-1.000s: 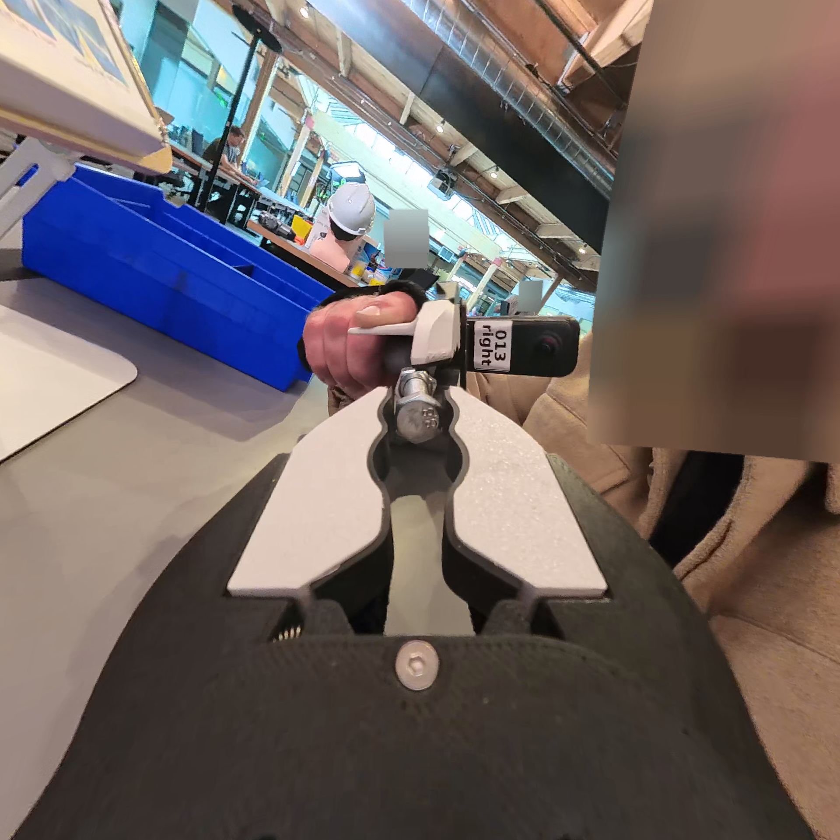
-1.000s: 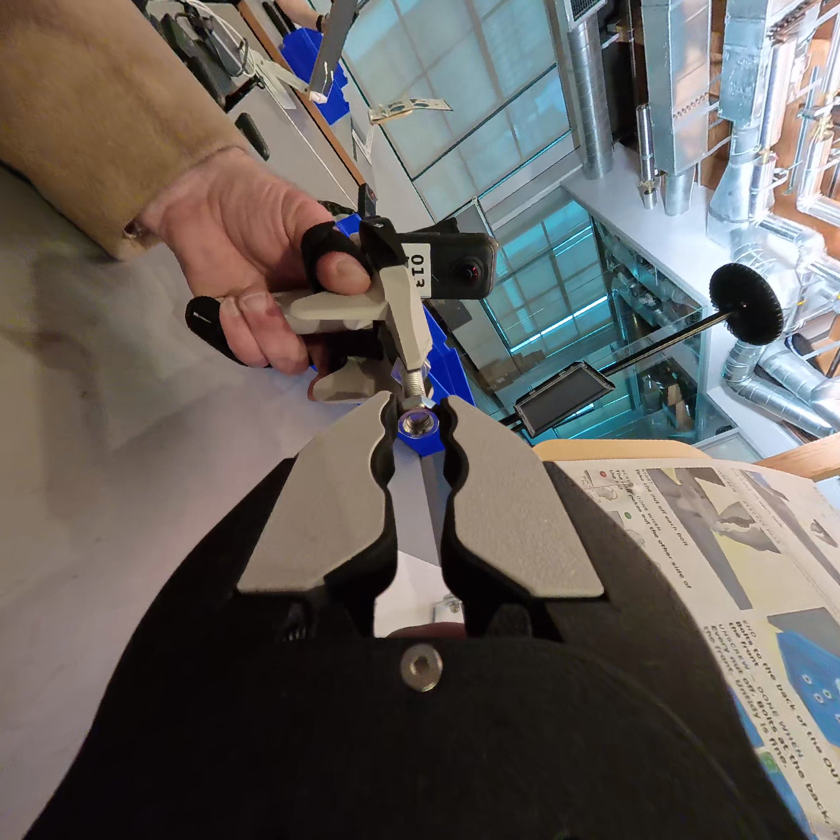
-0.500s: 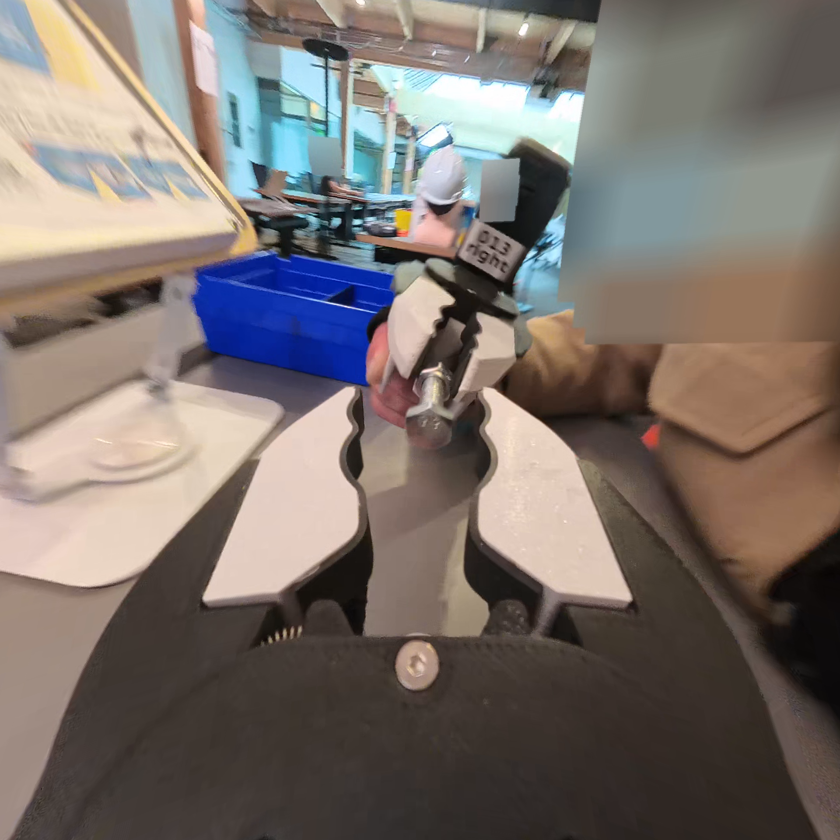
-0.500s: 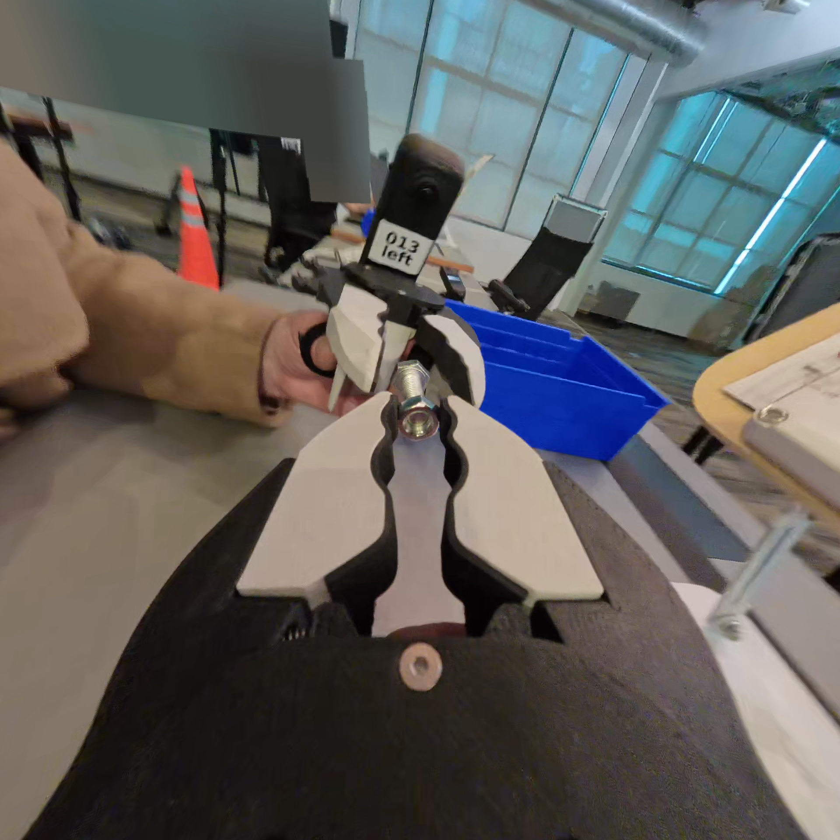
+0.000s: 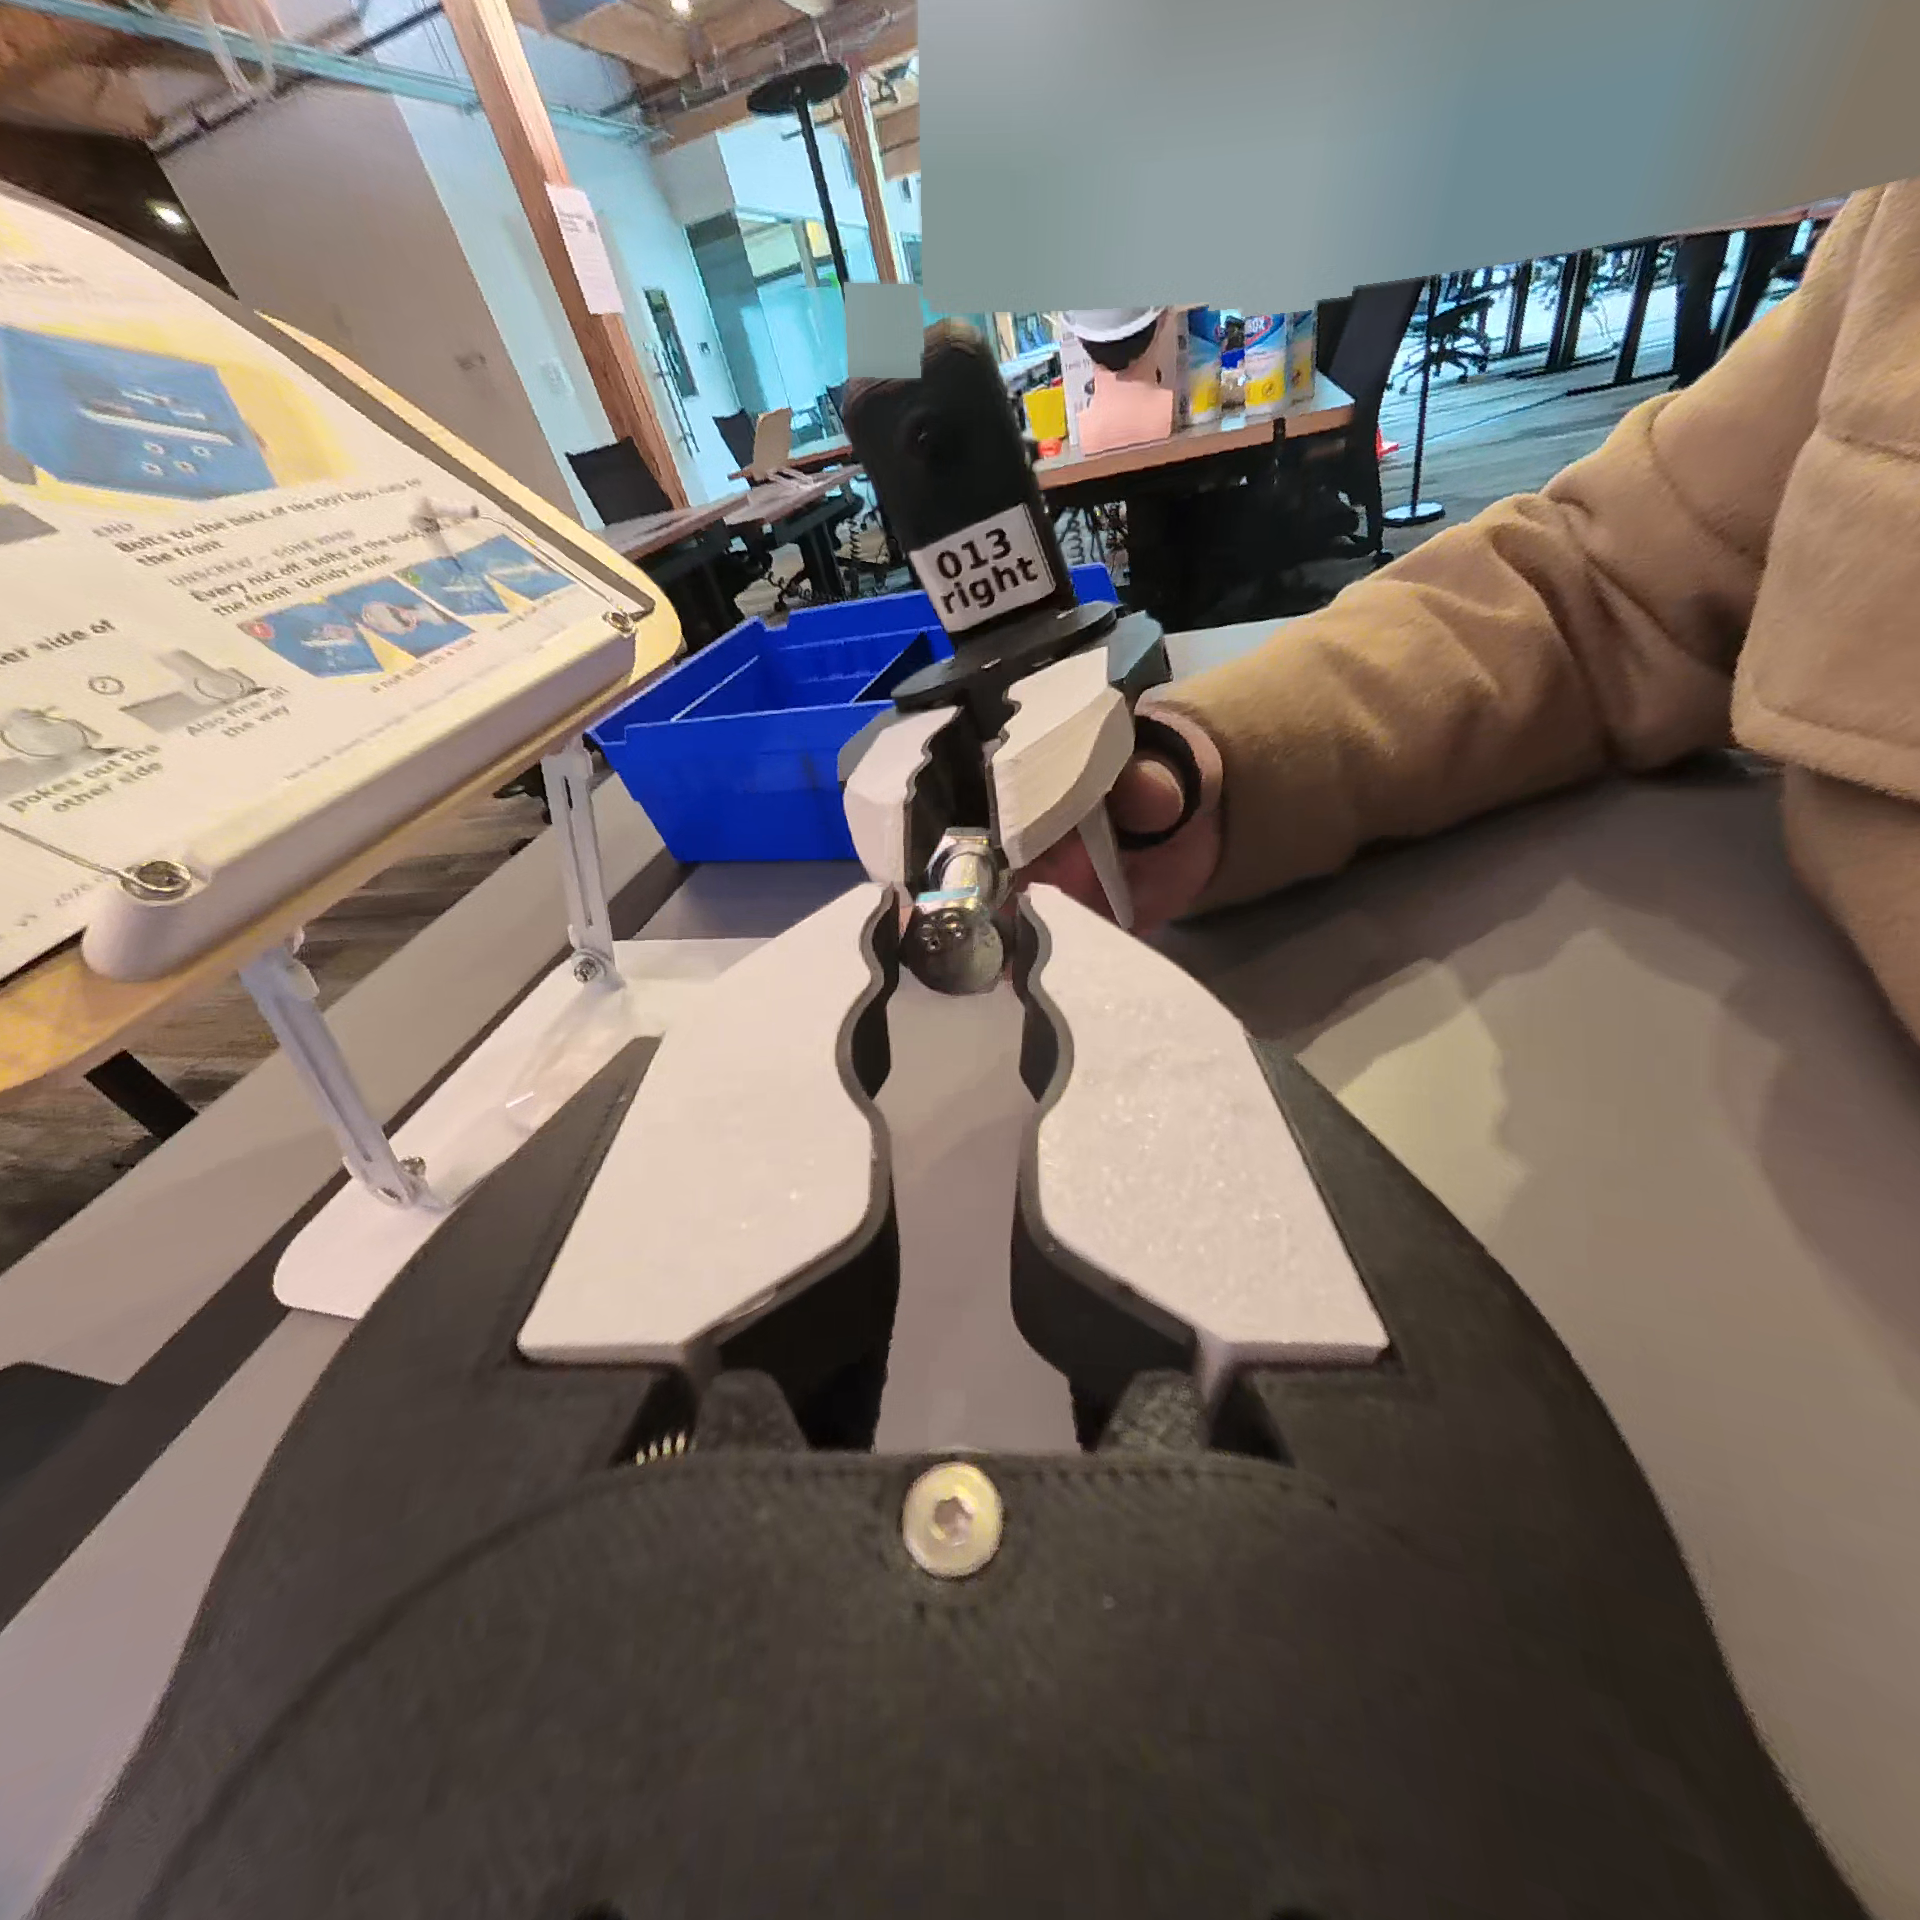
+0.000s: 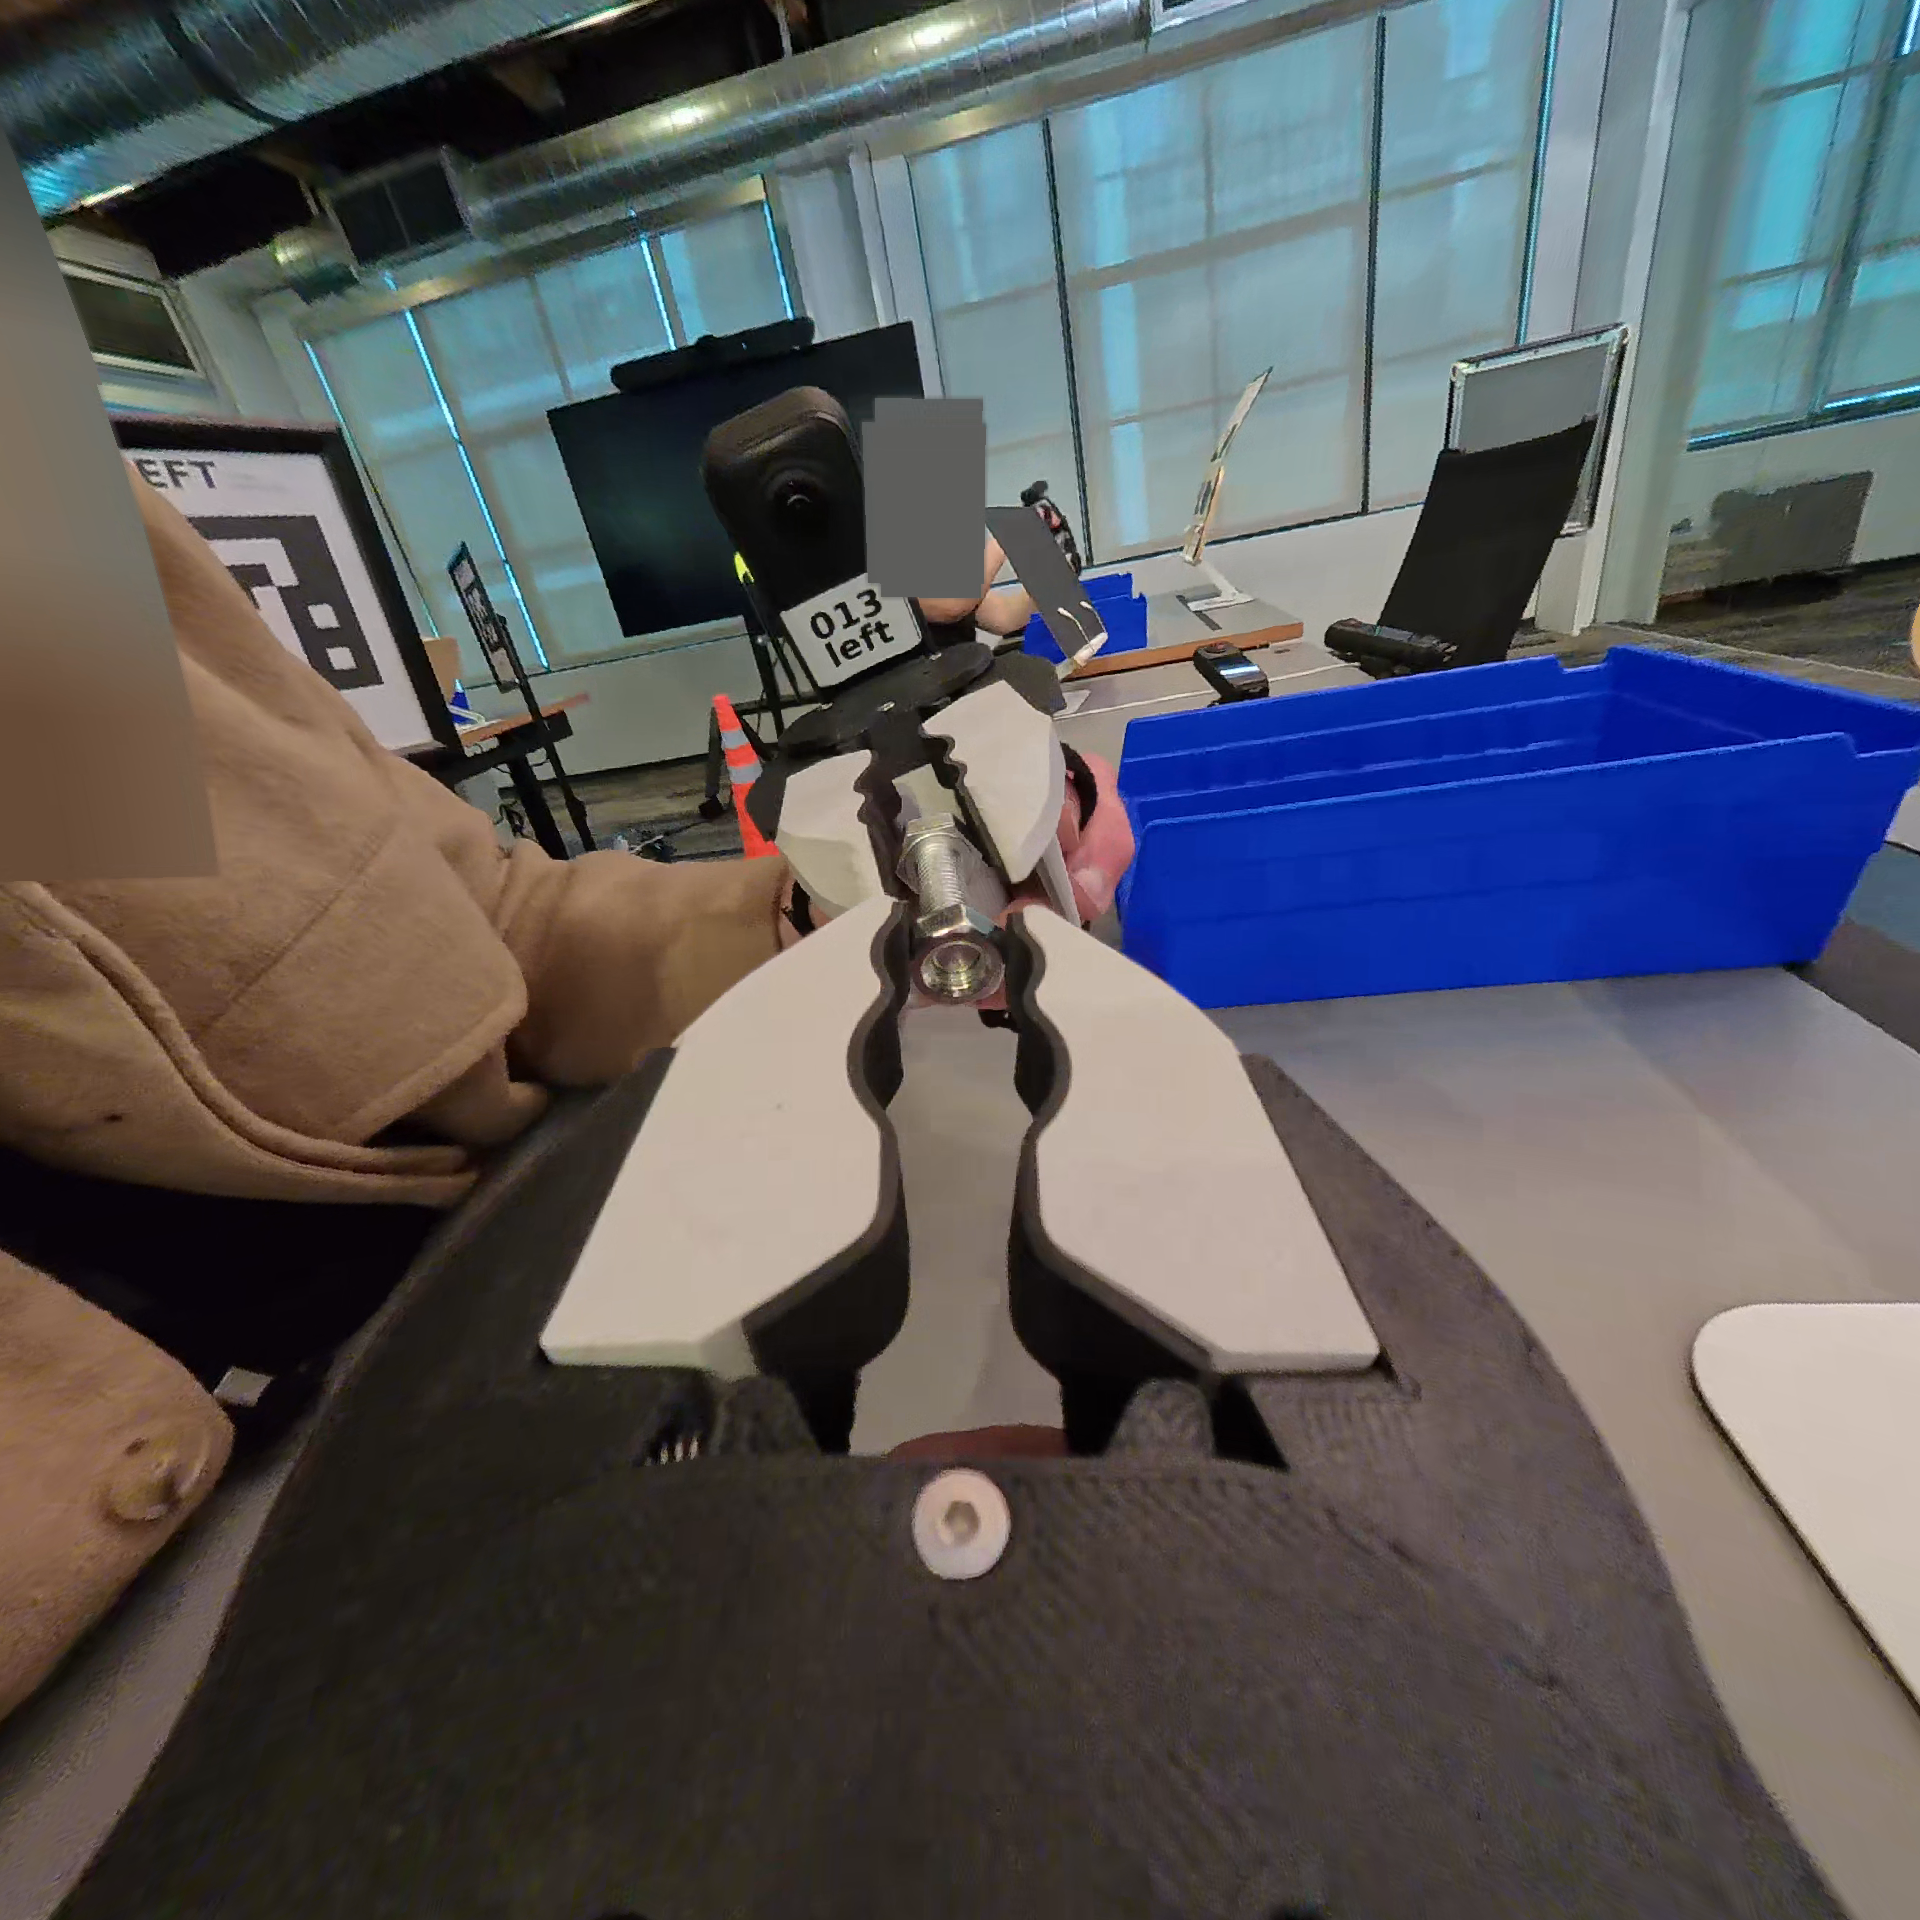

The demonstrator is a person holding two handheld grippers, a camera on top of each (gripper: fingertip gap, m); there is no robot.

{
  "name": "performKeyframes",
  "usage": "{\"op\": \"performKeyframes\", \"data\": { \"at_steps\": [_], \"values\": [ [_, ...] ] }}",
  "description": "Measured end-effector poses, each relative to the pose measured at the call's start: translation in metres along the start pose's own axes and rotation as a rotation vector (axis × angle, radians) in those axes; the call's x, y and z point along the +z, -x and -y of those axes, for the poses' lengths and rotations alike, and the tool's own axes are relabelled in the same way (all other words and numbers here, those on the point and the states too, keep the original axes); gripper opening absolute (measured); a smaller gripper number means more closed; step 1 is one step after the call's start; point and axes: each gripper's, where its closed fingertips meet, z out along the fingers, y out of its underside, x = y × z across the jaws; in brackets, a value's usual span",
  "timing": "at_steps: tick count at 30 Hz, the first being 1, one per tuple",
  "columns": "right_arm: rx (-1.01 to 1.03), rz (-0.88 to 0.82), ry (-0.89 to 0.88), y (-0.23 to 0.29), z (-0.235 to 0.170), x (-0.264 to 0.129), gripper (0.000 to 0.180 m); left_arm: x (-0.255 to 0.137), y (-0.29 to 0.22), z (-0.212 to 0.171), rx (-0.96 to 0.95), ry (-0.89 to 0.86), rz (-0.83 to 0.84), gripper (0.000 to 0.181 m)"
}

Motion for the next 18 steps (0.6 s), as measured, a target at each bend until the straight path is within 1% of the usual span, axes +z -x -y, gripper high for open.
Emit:
{"op": "performKeyframes", "data": {
  "at_steps": [5, 8, 9, 14, 16, 18],
  "values": [
    [-0.013, -0.006, 0.013, -0.0005, -0.0018, 0.0003, 0.017, -0.0006, 0.0003, -0.0007, -0.068, 0.006, -0.020, 0.019],
    [-0.090, -0.052, 0.016, -0.0031, -0.0006, -0.0002, 0.017, 0.0001, 0.0031, -0.0019, -0.189, -0.002, -0.042, 0.019],
    [-0.143, -0.078, 0.025, -0.0044, -0.0005, -0.0006, 0.017, 0.0005, 0.0040, -0.0027, -0.244, -0.009, -0.055, 0.019],
    [-0.575, -0.237, 0.133, -0.0054, 0.0000, -0.0010, 0.018, 0.0015, 0.0062, -0.0052, -0.522, -0.067, -0.160, 0.019],
    [-0.672, -0.270, 0.156, -0.0051, 0.0002, -0.0007, 0.018, 0.0015, 0.0067, -0.0050, -0.583, -0.086, -0.185, 0.019],
    [-0.812, -0.309, 0.198, -0.0052, -0.0022, -0.0002, 0.018, 0.0040, 0.0064, -0.0058, -0.636, -0.088, -0.207, 0.018]
  ]
}}
